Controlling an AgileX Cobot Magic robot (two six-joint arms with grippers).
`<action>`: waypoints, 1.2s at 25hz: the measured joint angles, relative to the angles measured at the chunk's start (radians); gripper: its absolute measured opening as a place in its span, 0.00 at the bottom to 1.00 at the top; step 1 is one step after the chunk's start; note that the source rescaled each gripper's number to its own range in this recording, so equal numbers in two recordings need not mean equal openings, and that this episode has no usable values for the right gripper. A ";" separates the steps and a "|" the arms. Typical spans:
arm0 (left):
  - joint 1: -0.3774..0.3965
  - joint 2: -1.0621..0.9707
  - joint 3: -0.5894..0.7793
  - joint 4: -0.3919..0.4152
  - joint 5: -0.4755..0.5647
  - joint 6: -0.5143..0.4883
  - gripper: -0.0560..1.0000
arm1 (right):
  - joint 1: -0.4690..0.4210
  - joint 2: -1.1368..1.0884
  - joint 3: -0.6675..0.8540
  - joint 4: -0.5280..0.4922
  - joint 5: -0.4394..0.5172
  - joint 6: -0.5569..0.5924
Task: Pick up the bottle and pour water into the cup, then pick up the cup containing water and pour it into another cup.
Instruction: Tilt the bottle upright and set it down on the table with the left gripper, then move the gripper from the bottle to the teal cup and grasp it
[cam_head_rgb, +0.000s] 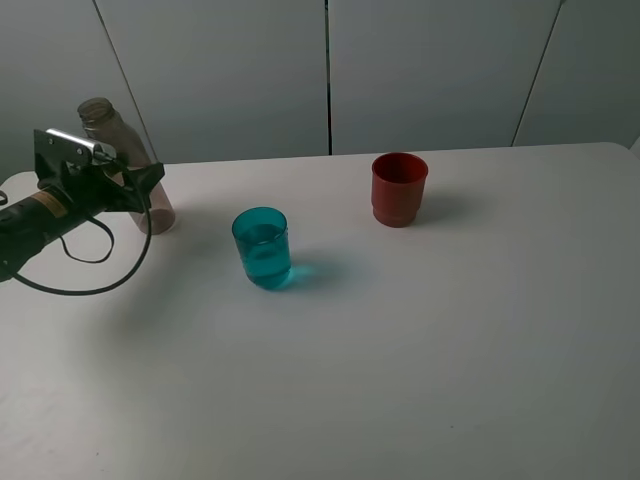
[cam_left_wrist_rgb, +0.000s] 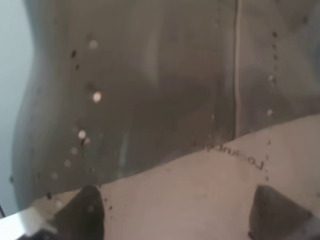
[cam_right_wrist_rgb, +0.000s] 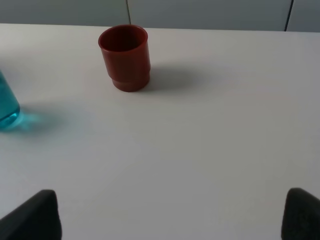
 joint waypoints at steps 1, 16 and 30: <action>0.000 0.000 0.000 0.000 0.000 0.008 0.05 | 0.000 0.000 0.000 0.000 0.000 0.000; 0.000 0.005 -0.002 0.018 0.001 0.017 0.64 | 0.000 0.000 0.000 0.000 0.000 0.000; 0.001 0.006 -0.011 0.004 0.008 0.017 0.97 | 0.000 0.000 0.000 0.000 0.000 0.000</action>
